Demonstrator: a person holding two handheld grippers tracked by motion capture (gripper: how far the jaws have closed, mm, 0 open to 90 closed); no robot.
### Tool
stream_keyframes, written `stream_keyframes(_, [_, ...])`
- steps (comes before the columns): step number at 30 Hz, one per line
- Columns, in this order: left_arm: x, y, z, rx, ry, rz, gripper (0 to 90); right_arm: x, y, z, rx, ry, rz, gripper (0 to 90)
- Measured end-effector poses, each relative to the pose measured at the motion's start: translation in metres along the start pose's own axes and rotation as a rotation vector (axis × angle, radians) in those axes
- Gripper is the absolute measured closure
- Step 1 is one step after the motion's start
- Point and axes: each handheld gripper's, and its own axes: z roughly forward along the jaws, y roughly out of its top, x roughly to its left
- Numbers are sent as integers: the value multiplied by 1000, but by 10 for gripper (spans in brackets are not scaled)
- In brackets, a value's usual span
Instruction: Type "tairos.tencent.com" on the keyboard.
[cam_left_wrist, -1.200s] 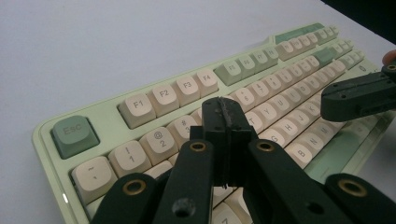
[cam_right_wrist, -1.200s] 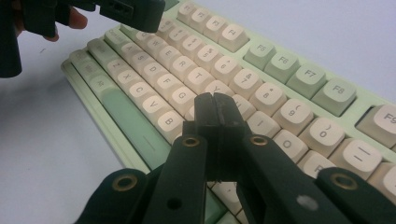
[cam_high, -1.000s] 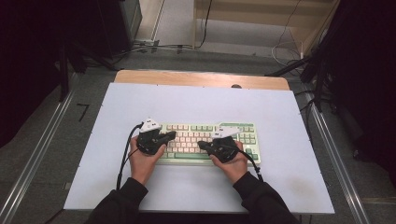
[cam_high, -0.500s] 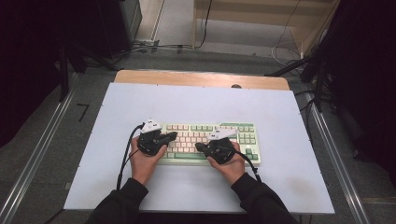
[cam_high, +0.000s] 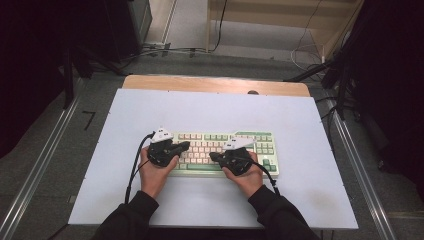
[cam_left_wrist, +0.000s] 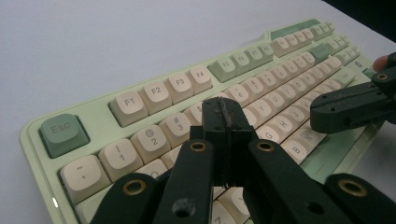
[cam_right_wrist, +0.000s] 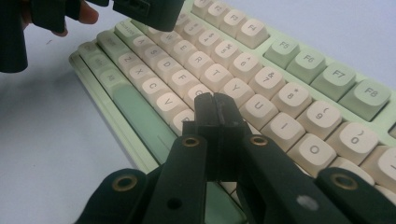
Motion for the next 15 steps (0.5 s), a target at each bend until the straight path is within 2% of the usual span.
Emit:
stream_keyframes(8, [-4, -1, -1, 8, -11, 9, 900, -3, 1, -5, -16, -8, 21, 883])
stream_keyframes(15, [-8, -3, -4, 15, -32, 18, 900, -5, 1, -7, -21, -12, 19, 883])
